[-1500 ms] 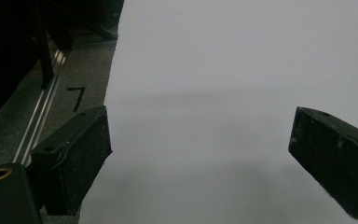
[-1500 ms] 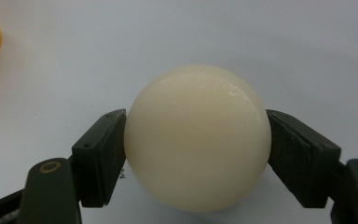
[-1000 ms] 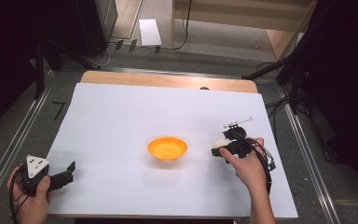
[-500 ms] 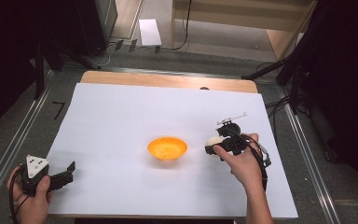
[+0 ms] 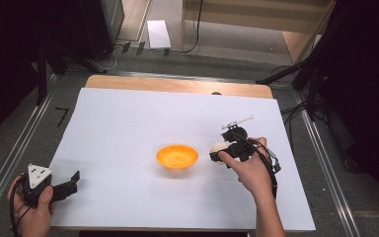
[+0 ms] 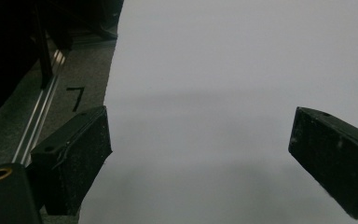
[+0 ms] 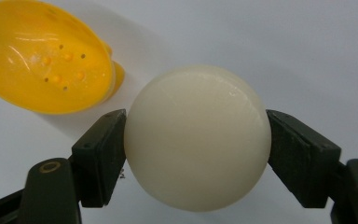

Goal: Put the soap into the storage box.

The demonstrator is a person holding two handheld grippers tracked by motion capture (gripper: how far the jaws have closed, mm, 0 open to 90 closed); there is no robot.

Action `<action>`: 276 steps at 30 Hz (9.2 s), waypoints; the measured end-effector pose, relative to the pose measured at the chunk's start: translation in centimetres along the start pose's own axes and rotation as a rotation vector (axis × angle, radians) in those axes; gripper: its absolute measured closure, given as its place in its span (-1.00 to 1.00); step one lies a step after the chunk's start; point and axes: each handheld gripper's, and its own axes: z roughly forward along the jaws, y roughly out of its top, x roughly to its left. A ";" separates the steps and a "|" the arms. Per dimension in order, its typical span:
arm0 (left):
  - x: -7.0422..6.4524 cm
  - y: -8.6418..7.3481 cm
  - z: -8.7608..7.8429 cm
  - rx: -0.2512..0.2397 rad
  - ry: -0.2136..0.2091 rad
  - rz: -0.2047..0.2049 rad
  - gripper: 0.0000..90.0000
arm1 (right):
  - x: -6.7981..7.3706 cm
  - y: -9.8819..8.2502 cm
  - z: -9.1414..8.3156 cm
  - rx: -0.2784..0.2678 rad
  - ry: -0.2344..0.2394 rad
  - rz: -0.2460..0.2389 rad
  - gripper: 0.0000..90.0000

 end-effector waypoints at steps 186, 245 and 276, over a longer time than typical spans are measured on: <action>0.0 0.0 0.0 0.003 0.003 0.002 -0.86 | 2.2 0.5 2.1 0.002 0.024 -0.014 -0.67; -0.1 0.0 0.0 0.002 0.005 0.004 -0.86 | -6.7 -7.8 1.2 -0.065 -0.042 0.135 -0.67; 0.0 0.0 0.0 0.000 0.005 0.000 -0.86 | -11.0 -13.6 -1.0 -0.248 -0.064 0.159 -0.63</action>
